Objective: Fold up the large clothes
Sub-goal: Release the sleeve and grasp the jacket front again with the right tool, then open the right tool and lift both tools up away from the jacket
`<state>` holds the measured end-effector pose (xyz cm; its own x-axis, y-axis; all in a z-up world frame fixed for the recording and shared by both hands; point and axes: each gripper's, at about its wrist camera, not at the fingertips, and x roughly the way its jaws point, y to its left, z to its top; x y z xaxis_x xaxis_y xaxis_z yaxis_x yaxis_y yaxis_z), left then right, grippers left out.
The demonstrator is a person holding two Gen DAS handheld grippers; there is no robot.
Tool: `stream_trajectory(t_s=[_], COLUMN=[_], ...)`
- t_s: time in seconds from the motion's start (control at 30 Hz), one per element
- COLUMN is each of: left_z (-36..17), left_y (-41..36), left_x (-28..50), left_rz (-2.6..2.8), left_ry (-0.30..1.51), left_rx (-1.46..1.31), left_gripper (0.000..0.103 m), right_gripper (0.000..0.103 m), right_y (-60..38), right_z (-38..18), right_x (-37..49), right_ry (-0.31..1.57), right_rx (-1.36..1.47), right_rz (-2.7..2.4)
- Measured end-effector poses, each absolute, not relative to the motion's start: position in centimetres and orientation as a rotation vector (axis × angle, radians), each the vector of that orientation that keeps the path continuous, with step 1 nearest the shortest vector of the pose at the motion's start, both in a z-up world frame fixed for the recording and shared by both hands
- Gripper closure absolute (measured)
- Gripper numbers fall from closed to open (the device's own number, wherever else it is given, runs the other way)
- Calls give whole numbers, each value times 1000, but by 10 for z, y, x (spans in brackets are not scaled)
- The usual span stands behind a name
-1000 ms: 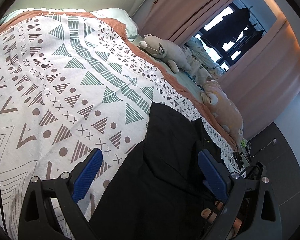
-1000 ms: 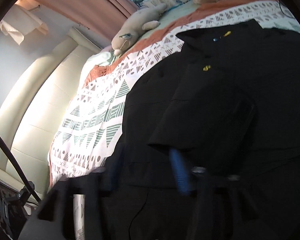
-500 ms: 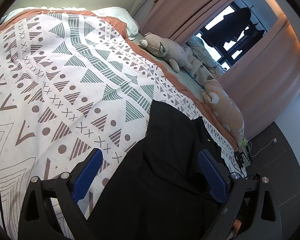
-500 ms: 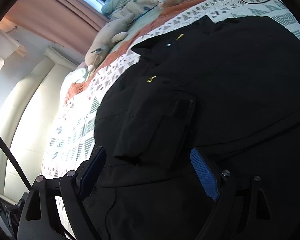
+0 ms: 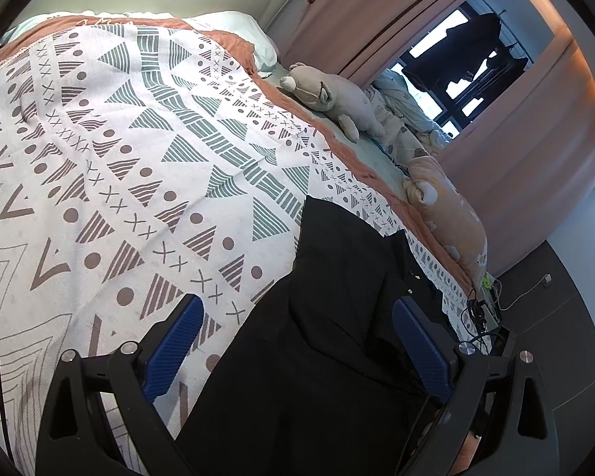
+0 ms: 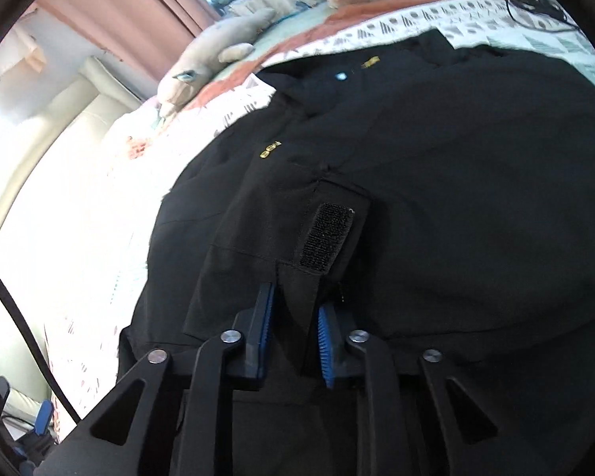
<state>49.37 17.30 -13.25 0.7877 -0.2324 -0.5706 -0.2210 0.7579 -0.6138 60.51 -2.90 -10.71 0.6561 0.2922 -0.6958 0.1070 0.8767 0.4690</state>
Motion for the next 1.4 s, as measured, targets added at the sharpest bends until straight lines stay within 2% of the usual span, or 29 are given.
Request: stream_trajectory(t_s=[0.17, 0.4, 0.77, 0.93, 0.97, 1.03, 1.07, 1.1, 1.4], left_z=[-132, -131, -130, -133, -133, -133, -133, -133, -114], left_y=[172, 180, 195, 197, 196, 194, 192, 190, 160], left_x=[493, 488, 484, 485, 486, 487, 487, 488, 482], left_rz=[-12, 0, 37, 67, 68, 69, 69, 69, 36], left_ry=[674, 662, 643, 649, 651, 656, 658, 660, 668], left_rx=[-723, -745, -770, -764, -762, -757, -754, -750, -681], left_gripper=[5, 5, 5, 5, 5, 5, 5, 5, 5], right_gripper=[100, 101, 101, 94, 89, 70, 42, 22, 21], right_y=[-10, 32, 64, 63, 60, 53, 49, 45, -14], right_z=[-67, -16, -25, -55, -60, -63, -62, -60, -44], right_x=[591, 567, 580, 612, 615, 616, 616, 616, 572], right_ry=[758, 645, 666, 807, 824, 828, 824, 814, 726], right_rx=[463, 391, 381, 455, 471, 489, 501, 510, 586], right_rz=[178, 282, 406, 425, 424, 422, 422, 424, 336])
